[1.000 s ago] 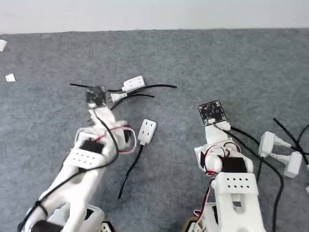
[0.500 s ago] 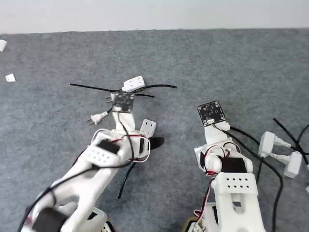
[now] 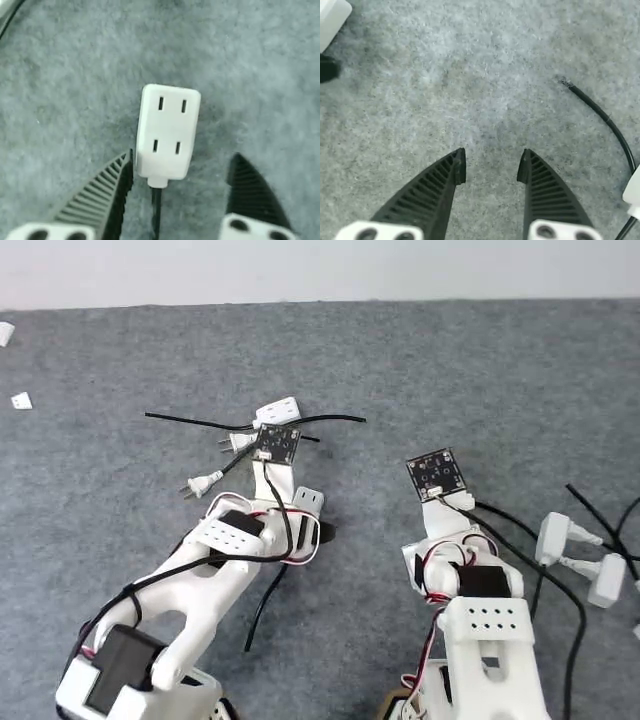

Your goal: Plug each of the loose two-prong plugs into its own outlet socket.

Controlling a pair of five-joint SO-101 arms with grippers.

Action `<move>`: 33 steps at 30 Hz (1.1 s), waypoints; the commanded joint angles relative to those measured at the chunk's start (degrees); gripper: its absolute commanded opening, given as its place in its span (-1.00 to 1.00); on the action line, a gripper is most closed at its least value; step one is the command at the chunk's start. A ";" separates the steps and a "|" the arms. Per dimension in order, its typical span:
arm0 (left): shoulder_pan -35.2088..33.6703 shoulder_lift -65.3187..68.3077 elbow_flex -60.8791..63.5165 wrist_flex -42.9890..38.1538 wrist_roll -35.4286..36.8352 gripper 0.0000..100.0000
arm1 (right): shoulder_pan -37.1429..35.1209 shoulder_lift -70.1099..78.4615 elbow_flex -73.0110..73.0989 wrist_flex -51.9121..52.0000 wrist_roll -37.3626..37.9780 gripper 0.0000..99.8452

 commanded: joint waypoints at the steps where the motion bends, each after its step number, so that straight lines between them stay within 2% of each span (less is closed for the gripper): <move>1: 0.53 -0.18 -2.33 -1.32 -0.53 -0.63 | -0.04 -1.27 -0.62 -0.48 0.70 -0.66; 7: 0.35 2.99 -4.53 -0.70 -0.53 -0.71 | -0.04 -1.27 -0.62 -0.48 0.70 -0.66; 13: 0.44 9.05 -11.91 6.42 -2.73 -0.72 | -0.04 -1.27 -0.44 -0.48 0.79 -0.66; 17: 0.44 10.55 -13.58 8.00 -2.64 -0.72 | -0.13 -1.27 -0.26 -0.48 0.79 -0.66; 19: 0.44 10.55 -13.41 7.91 -2.20 -0.80 | -0.13 -1.27 -0.26 -0.48 0.79 -0.66; 21: 0.44 10.55 -13.41 8.00 0.70 -0.99 | -0.13 -1.27 -0.26 -0.48 0.79 -0.66; 28: 0.44 10.46 -12.79 16.70 15.21 -0.98 | -0.13 -1.27 -0.26 -0.57 0.88 -0.66; 33: 0.44 9.76 -12.44 18.99 14.59 -0.98 | -0.13 -1.27 -0.18 -0.57 0.88 -0.66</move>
